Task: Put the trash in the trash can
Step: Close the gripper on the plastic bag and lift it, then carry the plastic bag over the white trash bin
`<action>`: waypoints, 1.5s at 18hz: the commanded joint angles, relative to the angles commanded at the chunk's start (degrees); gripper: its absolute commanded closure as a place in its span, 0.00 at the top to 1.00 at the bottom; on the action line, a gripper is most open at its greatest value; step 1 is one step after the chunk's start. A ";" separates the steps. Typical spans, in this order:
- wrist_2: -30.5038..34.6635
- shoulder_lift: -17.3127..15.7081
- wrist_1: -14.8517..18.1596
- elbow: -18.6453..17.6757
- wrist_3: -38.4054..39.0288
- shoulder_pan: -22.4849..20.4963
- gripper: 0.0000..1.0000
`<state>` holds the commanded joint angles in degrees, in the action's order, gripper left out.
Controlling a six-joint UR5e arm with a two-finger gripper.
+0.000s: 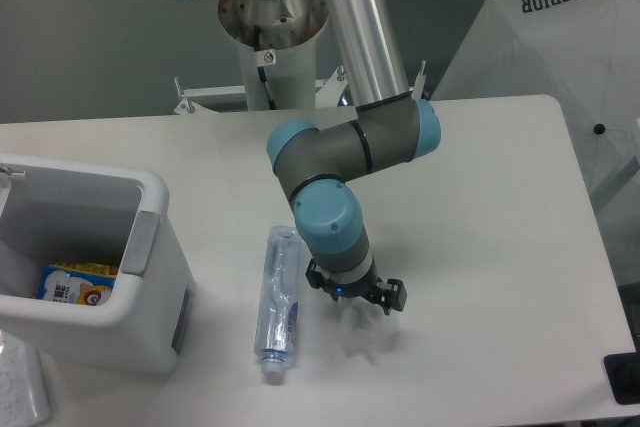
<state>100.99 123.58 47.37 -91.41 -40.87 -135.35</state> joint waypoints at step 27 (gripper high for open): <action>-28.64 -17.57 0.35 4.84 10.01 -0.80 0.00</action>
<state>72.34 106.01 47.72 -86.57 -30.86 -136.15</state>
